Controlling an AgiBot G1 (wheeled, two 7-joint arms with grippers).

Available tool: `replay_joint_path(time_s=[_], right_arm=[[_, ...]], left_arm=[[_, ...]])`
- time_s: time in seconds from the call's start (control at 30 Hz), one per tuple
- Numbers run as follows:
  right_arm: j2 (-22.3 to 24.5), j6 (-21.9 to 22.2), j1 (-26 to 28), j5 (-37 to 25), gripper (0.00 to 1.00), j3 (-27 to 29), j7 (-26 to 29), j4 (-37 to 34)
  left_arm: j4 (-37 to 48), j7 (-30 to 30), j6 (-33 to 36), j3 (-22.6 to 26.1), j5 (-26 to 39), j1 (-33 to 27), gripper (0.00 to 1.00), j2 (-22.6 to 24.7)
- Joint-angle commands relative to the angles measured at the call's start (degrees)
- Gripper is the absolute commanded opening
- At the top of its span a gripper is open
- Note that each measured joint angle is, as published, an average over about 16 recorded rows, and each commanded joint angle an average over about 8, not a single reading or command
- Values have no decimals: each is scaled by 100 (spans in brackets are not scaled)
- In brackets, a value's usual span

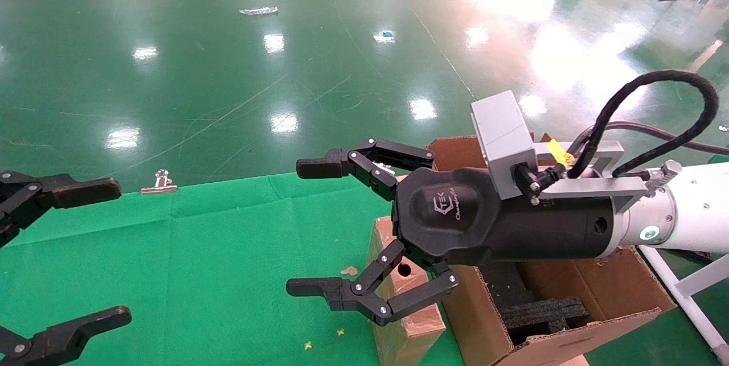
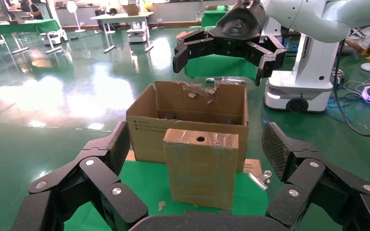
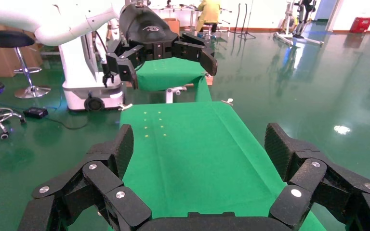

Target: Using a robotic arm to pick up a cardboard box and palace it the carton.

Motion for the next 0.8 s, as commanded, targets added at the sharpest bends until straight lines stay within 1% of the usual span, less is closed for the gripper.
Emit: replay_joint_path(time_s=[0.03, 0.5, 0.67, 0.8], right_arm=[[0, 0, 0, 0, 100, 0, 0, 0], [9, -7, 15, -61, 100, -22, -6, 50], [3, -21, 155, -408, 100, -193, 73, 254], [-94, -111, 474, -962, 100, -526, 294, 373]], left_arm=[[0, 0, 0, 0, 0, 0, 100, 0], [1, 1, -1, 2, -1, -1, 100, 0], [3, 2, 1, 3, -1, -2, 100, 1], [5, 4, 1, 5, -2, -3, 100, 0]])
